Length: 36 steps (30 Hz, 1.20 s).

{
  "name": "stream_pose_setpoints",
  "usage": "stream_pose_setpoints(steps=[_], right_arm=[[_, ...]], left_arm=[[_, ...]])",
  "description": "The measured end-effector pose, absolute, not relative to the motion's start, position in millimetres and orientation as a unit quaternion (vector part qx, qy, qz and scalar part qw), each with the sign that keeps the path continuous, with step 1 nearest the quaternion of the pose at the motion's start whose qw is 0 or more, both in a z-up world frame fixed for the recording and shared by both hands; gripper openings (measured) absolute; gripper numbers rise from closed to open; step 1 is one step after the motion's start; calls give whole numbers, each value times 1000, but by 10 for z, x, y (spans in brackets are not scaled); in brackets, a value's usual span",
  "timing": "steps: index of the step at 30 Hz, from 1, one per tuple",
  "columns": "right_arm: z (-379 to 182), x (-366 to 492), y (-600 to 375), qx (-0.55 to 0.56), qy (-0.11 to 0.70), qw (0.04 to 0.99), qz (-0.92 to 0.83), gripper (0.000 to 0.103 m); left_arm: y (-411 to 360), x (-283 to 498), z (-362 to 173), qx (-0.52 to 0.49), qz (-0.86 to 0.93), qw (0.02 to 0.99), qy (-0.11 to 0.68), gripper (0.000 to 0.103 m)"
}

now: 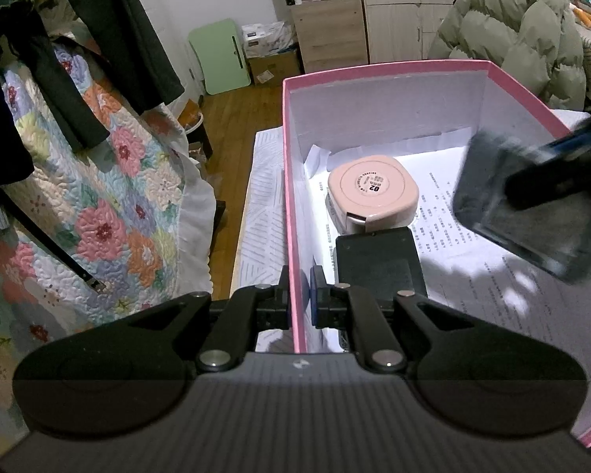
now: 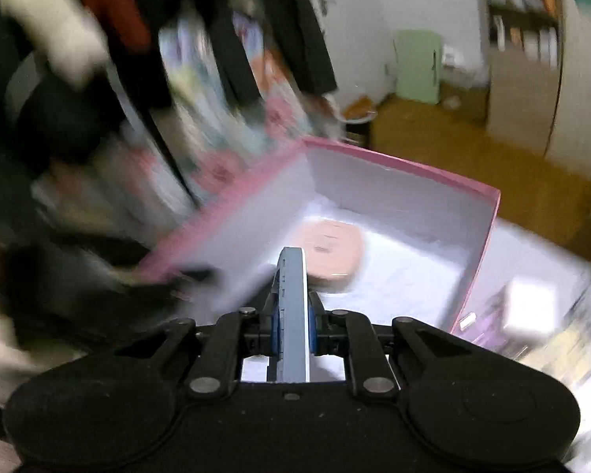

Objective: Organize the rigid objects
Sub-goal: 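Grasp the white Wi-Fi router with the right gripper and place it in the box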

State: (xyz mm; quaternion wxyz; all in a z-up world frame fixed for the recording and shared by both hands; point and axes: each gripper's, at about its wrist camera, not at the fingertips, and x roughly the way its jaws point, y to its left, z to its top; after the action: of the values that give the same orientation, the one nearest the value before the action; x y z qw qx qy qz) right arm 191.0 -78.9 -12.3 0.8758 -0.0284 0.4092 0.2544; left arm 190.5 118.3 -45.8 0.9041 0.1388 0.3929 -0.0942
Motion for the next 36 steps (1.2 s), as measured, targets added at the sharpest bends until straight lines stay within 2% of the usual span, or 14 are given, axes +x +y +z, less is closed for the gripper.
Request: stream_pose_setpoints(steps=[6,8,10,11,12,19,25,31,34,36], right_arm=[[-402,2038,-304,-283,370,867,176,16],[-470,2051,-228,-311,381,852,180,18],[-415,2095,-315,-241,416,847,227,23],[-351,2124,-399,-187,435,845,248,31],[-305,2152,-502,-141,448,844,259,36],[274,1722,-1401,71,401,865,294,37],[326,1394,-1914,73,401,885,227,41],[-144,1391,-2472,114,456,872,140,41],[-388,1462,-2623,137,466,866,119,48],[-427,1516,-2648,127,450,877,108,56]], left_arm=[[1207,1910,-455,133,-96,905,392,7],[1202,1912,-457,134,-96,905,392,7],[1204,1911,-458,132,-96,905,393,7],[1197,1910,-458,133,-96,905,393,7],[1195,1909,-457,132,-96,905,393,7],[1180,1917,-460,136,-96,904,394,7],[1183,1919,-460,134,-97,904,393,7],[1181,1925,-459,136,-96,904,393,7],[1193,1927,-462,137,-97,904,393,7],[1185,1924,-464,135,-97,904,393,7]])
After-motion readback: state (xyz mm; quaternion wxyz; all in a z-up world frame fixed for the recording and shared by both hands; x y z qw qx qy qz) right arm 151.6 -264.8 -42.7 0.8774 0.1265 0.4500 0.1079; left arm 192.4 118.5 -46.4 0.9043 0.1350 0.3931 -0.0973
